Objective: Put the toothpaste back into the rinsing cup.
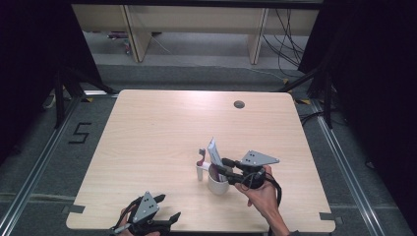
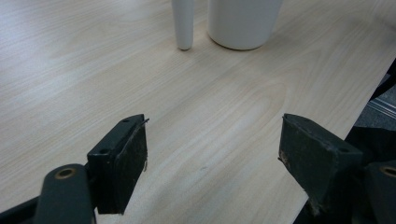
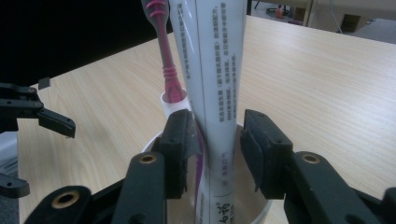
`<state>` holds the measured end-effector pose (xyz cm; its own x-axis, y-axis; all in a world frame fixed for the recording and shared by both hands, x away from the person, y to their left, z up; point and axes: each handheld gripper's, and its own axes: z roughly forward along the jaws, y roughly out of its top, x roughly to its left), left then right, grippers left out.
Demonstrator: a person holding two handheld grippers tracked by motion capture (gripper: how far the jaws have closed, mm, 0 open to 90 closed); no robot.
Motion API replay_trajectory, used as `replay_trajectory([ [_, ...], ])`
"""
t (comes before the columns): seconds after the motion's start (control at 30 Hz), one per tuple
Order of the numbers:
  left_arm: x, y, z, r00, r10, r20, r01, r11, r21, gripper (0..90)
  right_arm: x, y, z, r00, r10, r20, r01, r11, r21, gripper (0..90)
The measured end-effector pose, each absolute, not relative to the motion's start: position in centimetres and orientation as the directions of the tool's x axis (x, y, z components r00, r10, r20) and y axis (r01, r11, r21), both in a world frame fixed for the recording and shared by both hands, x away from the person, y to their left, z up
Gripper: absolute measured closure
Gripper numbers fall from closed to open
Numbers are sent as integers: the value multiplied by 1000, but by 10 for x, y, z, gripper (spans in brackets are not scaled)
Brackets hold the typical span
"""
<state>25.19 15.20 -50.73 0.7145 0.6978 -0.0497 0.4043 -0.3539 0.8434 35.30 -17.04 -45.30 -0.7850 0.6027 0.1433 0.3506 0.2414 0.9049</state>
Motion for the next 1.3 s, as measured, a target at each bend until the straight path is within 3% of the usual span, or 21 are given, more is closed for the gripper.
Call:
replay_trajectory([
  [0.1, 252, 152, -507, 714, 698, -50, 405, -354, 843, 232, 354, -174, -451, -779, 617, 113, 326, 245, 913, 577],
  [0.27, 253, 154, -507, 719, 694, -26, 395, -378, 837, 232, 353, -176, -448, -773, 617, 146, 352, 226, 908, 495],
  [0.43, 252, 151, -508, 711, 700, -58, 401, -337, 852, 232, 354, -182, -443, -760, 639, 119, 333, 225, 915, 431],
  [0.47, 252, 151, -507, 711, 701, -57, 402, -338, 851, 231, 353, -181, -443, -755, 637, 156, 360, 204, 910, 418],
  [0.8, 253, 154, -507, 713, 701, -26, 396, -372, 840, 230, 353, -198, -436, -736, 658, 159, 353, 172, 920, 378],
  [0.83, 252, 152, -507, 707, 705, -55, 402, -337, 851, 230, 352, -201, -435, -726, 668, 163, 362, 170, 917, 376],
  [1.3, 253, 153, -507, 708, 704, -52, 403, -343, 849, 225, 349, -227, -437, -674, 716, 181, 397, 144, 907, 312],
])
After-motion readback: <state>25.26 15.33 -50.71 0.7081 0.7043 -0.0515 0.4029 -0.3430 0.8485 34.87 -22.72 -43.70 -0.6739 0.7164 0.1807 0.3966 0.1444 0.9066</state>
